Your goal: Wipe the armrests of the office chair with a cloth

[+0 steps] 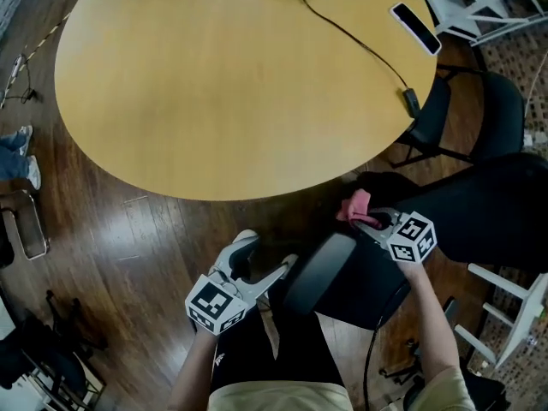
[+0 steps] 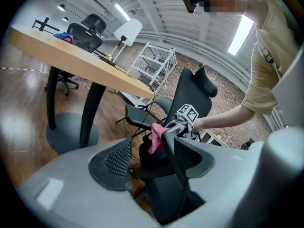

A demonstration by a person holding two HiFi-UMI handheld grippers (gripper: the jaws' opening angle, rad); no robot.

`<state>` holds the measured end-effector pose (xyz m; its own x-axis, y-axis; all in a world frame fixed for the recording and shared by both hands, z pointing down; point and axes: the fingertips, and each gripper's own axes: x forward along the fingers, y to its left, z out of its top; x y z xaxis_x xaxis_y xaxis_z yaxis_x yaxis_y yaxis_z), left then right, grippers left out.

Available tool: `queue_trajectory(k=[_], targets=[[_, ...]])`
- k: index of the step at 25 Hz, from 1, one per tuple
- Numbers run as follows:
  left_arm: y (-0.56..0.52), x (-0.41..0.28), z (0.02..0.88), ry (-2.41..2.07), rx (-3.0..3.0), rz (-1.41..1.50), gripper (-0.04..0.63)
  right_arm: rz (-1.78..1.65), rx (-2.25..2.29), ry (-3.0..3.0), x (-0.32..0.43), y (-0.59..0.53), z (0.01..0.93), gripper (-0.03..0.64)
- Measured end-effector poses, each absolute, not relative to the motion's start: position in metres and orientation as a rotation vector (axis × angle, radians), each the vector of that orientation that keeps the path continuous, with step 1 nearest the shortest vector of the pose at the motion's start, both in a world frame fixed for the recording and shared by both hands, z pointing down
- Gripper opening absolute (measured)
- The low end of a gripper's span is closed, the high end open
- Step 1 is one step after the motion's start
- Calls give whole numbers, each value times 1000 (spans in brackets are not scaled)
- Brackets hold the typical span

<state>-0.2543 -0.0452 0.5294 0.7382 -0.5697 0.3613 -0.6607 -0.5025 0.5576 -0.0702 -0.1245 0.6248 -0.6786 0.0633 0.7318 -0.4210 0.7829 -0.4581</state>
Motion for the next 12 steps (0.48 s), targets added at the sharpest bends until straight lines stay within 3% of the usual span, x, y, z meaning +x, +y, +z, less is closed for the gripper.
queue_trajectory(k=[7, 12], targets=[[-50, -234, 545, -857, 2208, 252, 262, 1152, 234, -2238, -94, -101, 730, 57], [-43, -229, 554, -844, 2189, 310, 262, 1170, 171, -2213, -113, -90, 762, 57]])
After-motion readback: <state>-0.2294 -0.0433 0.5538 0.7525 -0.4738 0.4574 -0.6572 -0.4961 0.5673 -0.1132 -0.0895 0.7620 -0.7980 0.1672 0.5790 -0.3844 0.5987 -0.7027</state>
